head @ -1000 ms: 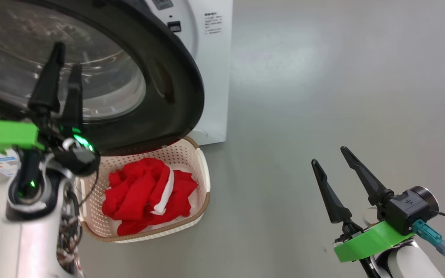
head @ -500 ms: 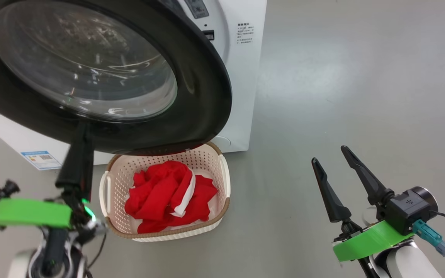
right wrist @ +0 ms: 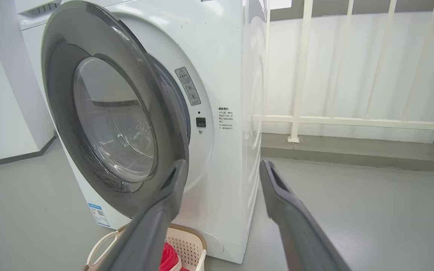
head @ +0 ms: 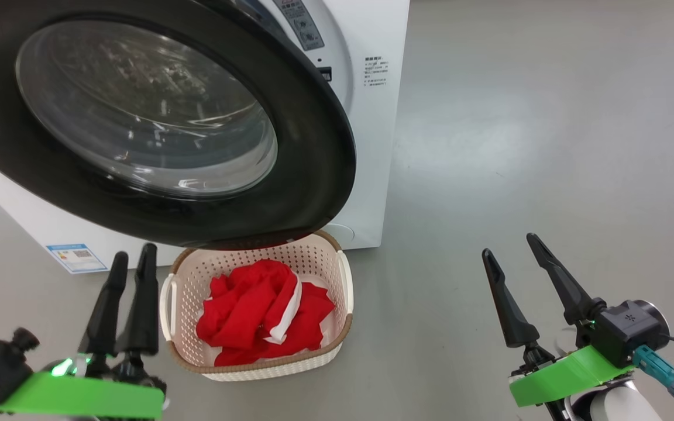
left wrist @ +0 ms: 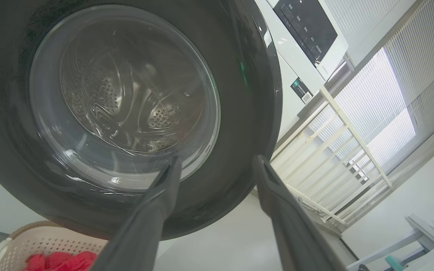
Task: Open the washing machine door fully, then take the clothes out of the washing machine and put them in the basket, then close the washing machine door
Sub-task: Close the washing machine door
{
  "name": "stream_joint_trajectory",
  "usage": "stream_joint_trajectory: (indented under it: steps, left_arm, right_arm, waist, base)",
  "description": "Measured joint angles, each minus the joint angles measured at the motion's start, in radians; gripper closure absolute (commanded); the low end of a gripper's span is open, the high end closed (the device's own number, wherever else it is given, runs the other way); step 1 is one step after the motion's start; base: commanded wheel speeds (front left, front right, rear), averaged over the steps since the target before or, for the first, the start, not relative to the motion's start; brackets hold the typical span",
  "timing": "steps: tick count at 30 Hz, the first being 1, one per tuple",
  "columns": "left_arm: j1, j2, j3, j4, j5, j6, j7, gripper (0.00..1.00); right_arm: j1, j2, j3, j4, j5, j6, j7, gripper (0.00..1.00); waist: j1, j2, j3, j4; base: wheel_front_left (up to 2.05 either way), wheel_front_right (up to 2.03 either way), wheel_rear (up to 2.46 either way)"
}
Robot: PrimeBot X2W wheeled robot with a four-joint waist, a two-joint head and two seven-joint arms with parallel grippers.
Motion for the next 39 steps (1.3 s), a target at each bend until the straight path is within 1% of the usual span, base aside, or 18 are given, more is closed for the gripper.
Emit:
stream_joint_trajectory:
  steps: [3,8,10,14,21,24,25,33,39]
  left_arm:
    - [0.025,0.049,-0.028,0.008,0.180,0.001,-0.051,0.00]
    - [0.076,0.073,-0.040,0.014,0.410,0.019,-0.079,0.00]
    - [0.097,0.074,-0.035,0.012,0.480,0.035,-0.079,0.00]
    - [0.142,0.050,-0.013,0.009,0.574,0.034,-0.079,0.00]
    - [0.186,0.012,0.025,0.022,0.667,-0.004,-0.079,0.00]
    - [0.190,-0.011,0.040,0.032,0.688,-0.027,-0.079,0.00]
    - [0.199,-0.017,0.047,0.034,0.695,-0.029,-0.079,0.00]
    - [0.224,-0.054,0.088,0.059,0.731,-0.063,-0.079,0.00]
    - [0.224,-0.074,0.090,0.063,0.735,-0.071,-0.079,0.00]
  right_arm:
    - [0.015,0.007,-0.012,-0.006,-0.001,0.000,0.000,0.00]
    - [0.039,0.019,-0.021,-0.009,-0.001,0.000,0.000,0.00]
    - [0.045,0.022,-0.030,-0.016,-0.001,0.000,0.000,0.00]
    - [0.075,0.027,-0.053,-0.028,-0.007,0.000,0.000,0.00]
    - [0.109,0.034,-0.077,-0.052,-0.029,0.000,0.000,0.00]
    - [0.129,0.035,-0.086,-0.066,-0.029,0.000,0.000,0.00]
    - [0.136,0.035,-0.086,-0.068,-0.029,0.000,0.000,0.00]
    - [0.159,0.039,-0.086,-0.073,-0.038,0.000,0.000,0.00]
    - [0.159,0.040,-0.085,-0.075,-0.038,0.000,0.000,0.00]
  waist:
    - [0.0000,0.0000,-0.009,-0.001]
    - [0.0000,0.0000,-0.028,-0.007]
    - [0.0000,0.0000,-0.036,-0.009]
    - [0.0000,0.0000,-0.053,-0.014]
    - [0.0000,0.0000,-0.070,-0.018]
    - [0.0000,0.0000,-0.078,-0.018]
    - [0.0000,0.0000,-0.080,-0.019]
    - [0.0000,0.0000,-0.092,-0.020]
    - [0.0000,0.0000,-0.095,-0.016]
  base:
    - [0.00,0.00,0.00]
    - [0.00,0.00,0.00]
    - [0.00,0.00,0.00]
    - [0.00,0.00,0.00]
    - [0.00,0.00,0.00]
    - [0.00,0.00,0.00]
    - [0.00,0.00,0.00]
    - [0.00,0.00,0.00]
    - [0.00,0.00,0.00]
